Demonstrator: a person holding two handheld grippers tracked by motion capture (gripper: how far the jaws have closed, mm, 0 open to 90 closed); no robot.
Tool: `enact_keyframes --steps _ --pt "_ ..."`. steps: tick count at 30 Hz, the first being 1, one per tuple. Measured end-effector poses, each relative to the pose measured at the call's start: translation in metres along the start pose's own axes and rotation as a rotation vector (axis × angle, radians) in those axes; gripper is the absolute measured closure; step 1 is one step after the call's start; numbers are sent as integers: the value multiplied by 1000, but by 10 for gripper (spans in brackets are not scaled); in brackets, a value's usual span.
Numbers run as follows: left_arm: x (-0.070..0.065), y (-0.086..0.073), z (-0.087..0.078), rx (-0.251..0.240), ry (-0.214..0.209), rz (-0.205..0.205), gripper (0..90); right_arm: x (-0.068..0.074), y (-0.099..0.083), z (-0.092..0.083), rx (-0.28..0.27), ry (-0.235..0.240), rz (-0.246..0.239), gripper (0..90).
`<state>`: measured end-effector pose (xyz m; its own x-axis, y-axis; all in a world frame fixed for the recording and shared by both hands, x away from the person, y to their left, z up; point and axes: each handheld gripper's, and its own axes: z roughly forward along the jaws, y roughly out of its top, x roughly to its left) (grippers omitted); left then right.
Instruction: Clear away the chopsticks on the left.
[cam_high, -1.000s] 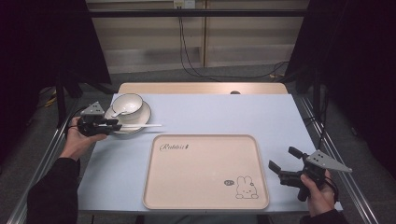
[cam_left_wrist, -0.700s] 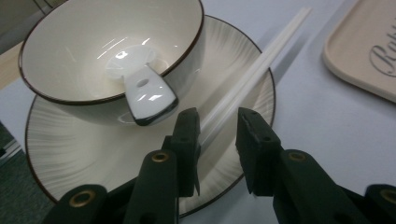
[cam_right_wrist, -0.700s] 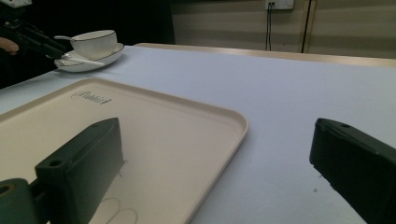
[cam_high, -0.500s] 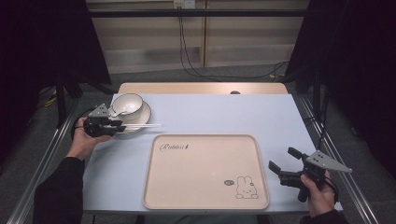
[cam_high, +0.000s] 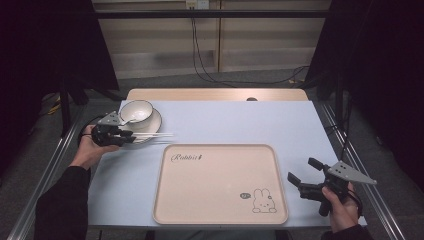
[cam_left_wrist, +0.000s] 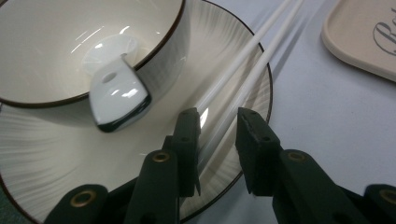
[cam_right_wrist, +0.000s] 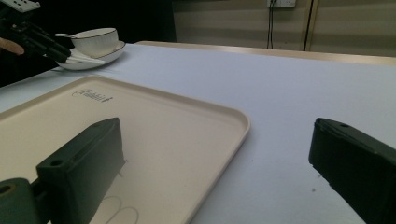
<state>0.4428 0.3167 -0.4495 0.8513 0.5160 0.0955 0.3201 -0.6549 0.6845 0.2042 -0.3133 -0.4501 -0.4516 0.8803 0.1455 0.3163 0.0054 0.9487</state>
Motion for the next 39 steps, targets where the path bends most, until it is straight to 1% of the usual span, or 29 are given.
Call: enact_keyframes --steps 3,4,5,6,7,8,9,10,11,13,14,15,16,17,18,19,21,22,24,27,28,30,32,33,34,35,37,38,39 --pt "0 2 1 12 -10 5 725 0 0 0 2 -3 5 26" --pt "0 3 1 22 -11 23 729 0 0 0 1 0 0 25" --pt "0 3 1 22 -11 23 733 0 0 0 1 0 0 25" --pt "1 5 1 45 -23 20 734 0 0 -1 2 -2 2 25" --pt "1 6 0 49 -25 23 737 0 0 -1 1 -3 2 25" --pt "1 7 1 50 -41 22 751 0 0 -1 2 -2 5 25" --pt "2 7 1 59 -49 33 760 0 0 0 5 -2 8 25" --pt "2 8 2 63 -44 38 767 0 0 0 5 -2 6 25" --pt "2 8 2 63 -44 38 771 0 0 0 5 -2 6 25" --pt "2 9 3 58 -72 22 780 -1 -1 0 12 -1 13 25" --pt "3 11 3 72 -74 36 784 -1 -1 0 12 1 13 25" --pt "3 12 3 74 -82 36 788 -1 -1 0 8 -1 8 25" --pt "2 12 4 69 -72 34 791 -1 -1 0 9 -1 9 25" --pt "4 13 4 87 -84 47 793 -1 -1 0 12 1 14 25" --pt "4 13 4 87 -84 47 793 0 -1 0 14 3 14 25" --pt "3 13 7 66 -88 30 794 0 -1 0 13 2 13 25" --pt "3 13 8 67 -84 31 794 0 -1 0 13 2 15 25" --pt "3 13 9 66 -91 30 795 -1 -1 0 14 3 14 25" --pt "4 15 9 83 -101 40 796 -1 -1 0 14 4 13 25" --pt "3 15 10 79 -99 36 812 -1 -1 0 15 3 16 25" --pt "4 16 10 87 -104 41 826 -1 -1 0 15 5 13 25" --pt "4 15 11 82 -117 25 842 -1 -1 0 13 2 11 25" --pt "4 14 11 75 -116 25 845 -2 -1 0 14 2 14 25" --pt "3 14 11 62 -107 8 847 -2 -1 0 14 2 15 25" --pt "3 14 11 62 -102 9 847 -2 -1 0 15 1 19 25" --pt "3 13 11 59 -108 -5 848 -2 -1 0 15 0 20 25" --pt "3 14 9 66 -115 -5 849 -2 -1 0 14 0 17 26" --pt "3 14 9 50 -107 -21 850 -2 -1 0 13 2 17 25" --pt "3 14 9 50 -107 -21 850 -2 -1 0 13 2 17 25"
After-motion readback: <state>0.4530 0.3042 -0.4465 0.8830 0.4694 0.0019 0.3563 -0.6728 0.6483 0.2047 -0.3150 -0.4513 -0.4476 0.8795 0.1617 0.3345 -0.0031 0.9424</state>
